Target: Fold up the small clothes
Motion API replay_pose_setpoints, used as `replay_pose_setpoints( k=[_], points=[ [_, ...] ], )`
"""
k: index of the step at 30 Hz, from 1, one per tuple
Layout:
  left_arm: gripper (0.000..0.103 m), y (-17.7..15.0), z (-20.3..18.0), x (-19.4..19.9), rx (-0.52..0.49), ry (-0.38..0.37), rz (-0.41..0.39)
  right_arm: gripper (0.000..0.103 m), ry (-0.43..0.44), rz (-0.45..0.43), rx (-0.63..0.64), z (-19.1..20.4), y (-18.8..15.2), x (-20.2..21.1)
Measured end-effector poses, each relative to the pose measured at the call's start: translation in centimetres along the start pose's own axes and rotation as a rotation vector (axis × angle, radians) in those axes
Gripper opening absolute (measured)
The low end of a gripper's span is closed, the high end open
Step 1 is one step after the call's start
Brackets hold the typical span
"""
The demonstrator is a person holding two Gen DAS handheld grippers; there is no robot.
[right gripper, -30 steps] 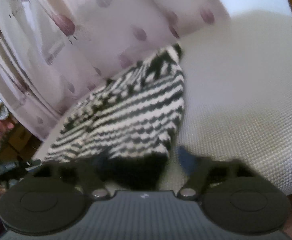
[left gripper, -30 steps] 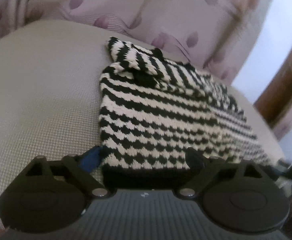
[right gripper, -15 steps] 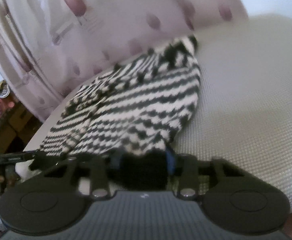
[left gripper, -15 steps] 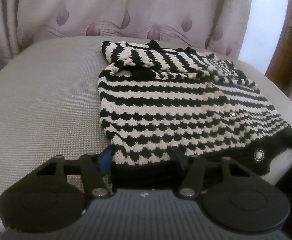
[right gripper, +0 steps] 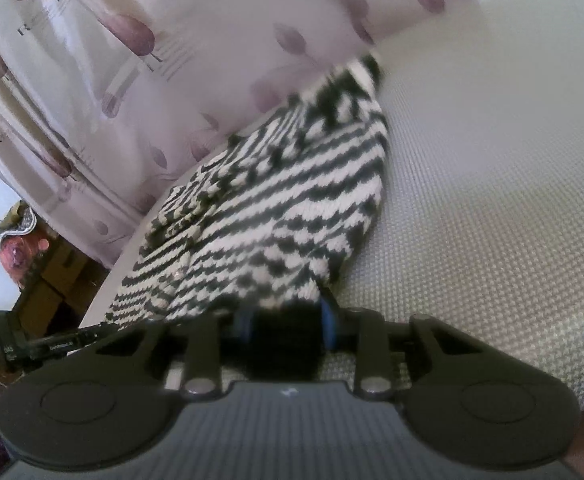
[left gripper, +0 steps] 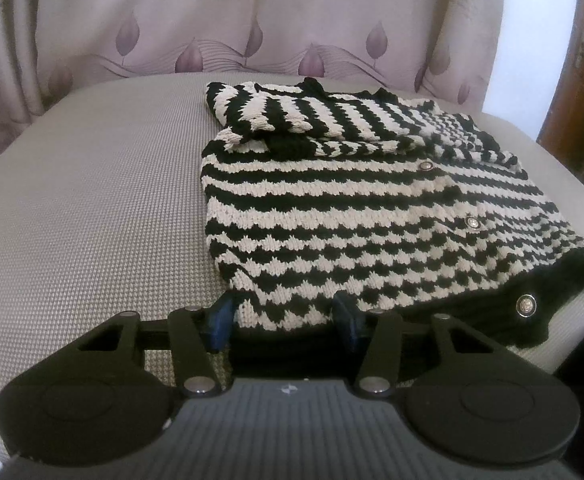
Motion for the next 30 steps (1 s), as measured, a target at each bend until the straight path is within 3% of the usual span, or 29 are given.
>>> replay_pose_setpoints(
  k=[3,7,10,12,15,20,23,25,26,27,30],
  points=[
    [0.05,0.0,0.0,0.0,-0.003,-0.004,0.0,0.03,0.008,0.001,-0.002,0.0,0.0,-0.1],
    [0.018,0.1,0.2,0.1,0.021,-0.035,-0.009,0.03,0.0,-0.001,0.006,-0.1,0.2,-0.2],
    [0.016,0.2,0.2,0.1,0.052,-0.064,-0.013,0.029,-0.011,0.004,0.043,0.5,0.1,-0.4],
    [0.015,0.3,0.5,0.3,0.085,-0.103,-0.015,0.017,0.028,0.019,0.009,0.5,0.1,-0.5],
    [0.016,0.3,1.5,0.4,0.158,-0.158,-0.009,0.017,0.069,0.005,-0.027,0.6,0.4,-0.1],
    [0.023,0.4,1.7,0.7,0.149,-0.171,0.011,0.017,0.057,0.008,-0.024,0.1,0.7,0.2],
    [0.036,0.3,2.1,0.9,0.169,-0.187,0.022,0.02,0.048,0.023,-0.042,-0.5,0.7,0.4],
    [0.051,0.2,2.1,0.9,0.188,-0.224,0.03,0.034,0.066,0.036,-0.064,-0.8,0.5,0.4],
    [0.056,0.2,2.0,0.9,0.2,-0.25,0.033,0.053,0.085,0.047,-0.075,-0.7,0.4,0.4],
    [0.066,0.2,1.7,0.9,0.209,-0.277,0.035,0.063,0.109,0.042,-0.082,-0.5,0.4,0.4],
    [0.08,0.1,0.8,0.7,0.193,-0.31,0.032,0.074,0.103,0.043,-0.051,0.5,0.2,0.3]
  ],
)
Point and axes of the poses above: each gripper's, at about its wrist camera, not at the fingertips, and x roughly against the way its jaws point, z to its left, y to its top, the point moved 9 cm from there along -x, roughly the way its jaws point, and after that the axes turned 12 degrees about -y, right-handed, at the moved point
